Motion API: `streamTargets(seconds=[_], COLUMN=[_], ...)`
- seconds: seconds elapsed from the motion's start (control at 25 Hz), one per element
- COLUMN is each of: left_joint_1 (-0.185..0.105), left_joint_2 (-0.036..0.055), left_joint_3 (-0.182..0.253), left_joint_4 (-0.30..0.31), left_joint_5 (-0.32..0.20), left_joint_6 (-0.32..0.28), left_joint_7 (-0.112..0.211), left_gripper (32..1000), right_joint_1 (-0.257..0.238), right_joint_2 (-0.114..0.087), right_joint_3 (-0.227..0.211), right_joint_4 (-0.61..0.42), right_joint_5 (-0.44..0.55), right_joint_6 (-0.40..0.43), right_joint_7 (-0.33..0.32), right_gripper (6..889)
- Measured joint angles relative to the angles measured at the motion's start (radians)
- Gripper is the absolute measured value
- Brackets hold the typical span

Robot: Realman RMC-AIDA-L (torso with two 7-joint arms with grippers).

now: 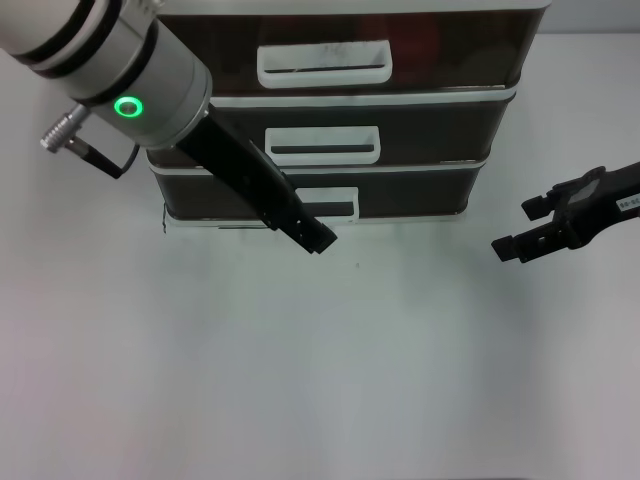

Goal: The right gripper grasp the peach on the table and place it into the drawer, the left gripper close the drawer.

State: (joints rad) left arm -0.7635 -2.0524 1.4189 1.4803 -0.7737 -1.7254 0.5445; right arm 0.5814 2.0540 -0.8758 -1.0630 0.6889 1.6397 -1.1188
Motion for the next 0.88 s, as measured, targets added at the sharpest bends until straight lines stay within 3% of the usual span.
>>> streamTargets(seconds=[0.88], left_joint_1=[0.014], left_joint_2=[-0.0012], left_joint_3=[0.000], left_joint_4=[-0.001], left_joint_5=[-0.001], left_joint_6=[0.016], left_joint_7=[0.000], left_gripper=[813], right_joint_1=[-0.003], right_joint_2=[0.002], right_joint_3=[0.002], right_joint_4=[0.009], right_joint_5=[0.000], right_joint_6=[0.000], right_joint_7=[-0.001], right_gripper=[857])
